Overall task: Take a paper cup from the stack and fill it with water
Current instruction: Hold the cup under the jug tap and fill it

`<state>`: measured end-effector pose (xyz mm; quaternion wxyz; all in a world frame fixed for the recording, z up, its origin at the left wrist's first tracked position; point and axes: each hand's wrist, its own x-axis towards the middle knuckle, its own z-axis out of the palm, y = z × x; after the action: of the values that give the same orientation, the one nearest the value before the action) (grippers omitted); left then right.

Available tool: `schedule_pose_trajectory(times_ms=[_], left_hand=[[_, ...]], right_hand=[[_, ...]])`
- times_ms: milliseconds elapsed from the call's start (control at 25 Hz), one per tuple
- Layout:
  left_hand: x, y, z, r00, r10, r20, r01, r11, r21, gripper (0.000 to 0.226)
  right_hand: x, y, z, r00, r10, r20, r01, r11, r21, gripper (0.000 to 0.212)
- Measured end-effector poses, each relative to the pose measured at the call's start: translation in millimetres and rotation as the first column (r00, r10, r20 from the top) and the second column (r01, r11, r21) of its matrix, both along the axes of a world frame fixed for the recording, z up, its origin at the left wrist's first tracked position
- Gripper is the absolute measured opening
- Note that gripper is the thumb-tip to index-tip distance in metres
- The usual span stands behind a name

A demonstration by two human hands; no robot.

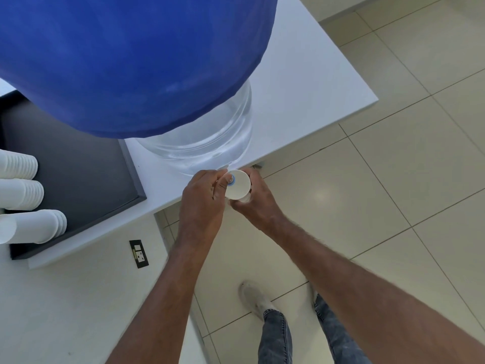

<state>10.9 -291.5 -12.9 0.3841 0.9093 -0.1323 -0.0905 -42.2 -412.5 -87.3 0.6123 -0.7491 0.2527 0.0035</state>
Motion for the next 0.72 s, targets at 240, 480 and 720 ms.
schedule_pose_trajectory(times_ms=[240,480,720], left_hand=[[-2.6,-0.1,-0.5,0.992,0.116,-0.053,-0.125,0.973,-0.192,0.011],[1.9,1.0,0.2,0.988,0.125,-0.090,-0.141,0.971,-0.195,0.013],[1.1,1.4,-2.0,0.986,0.140,-0.091,-0.156,0.966,-0.205,0.013]], right_hand=[[-2.2,-0.3,-1.3,1.000,0.025,0.013,-0.025,1.000,0.009,0.059],[-6.4,-0.8,-0.9,1.000,0.017,0.018,-0.017,1.000,-0.026,0.063],[-3.7,-0.4,-1.3,1.000,0.008,0.011,-0.007,0.998,-0.055,0.060]])
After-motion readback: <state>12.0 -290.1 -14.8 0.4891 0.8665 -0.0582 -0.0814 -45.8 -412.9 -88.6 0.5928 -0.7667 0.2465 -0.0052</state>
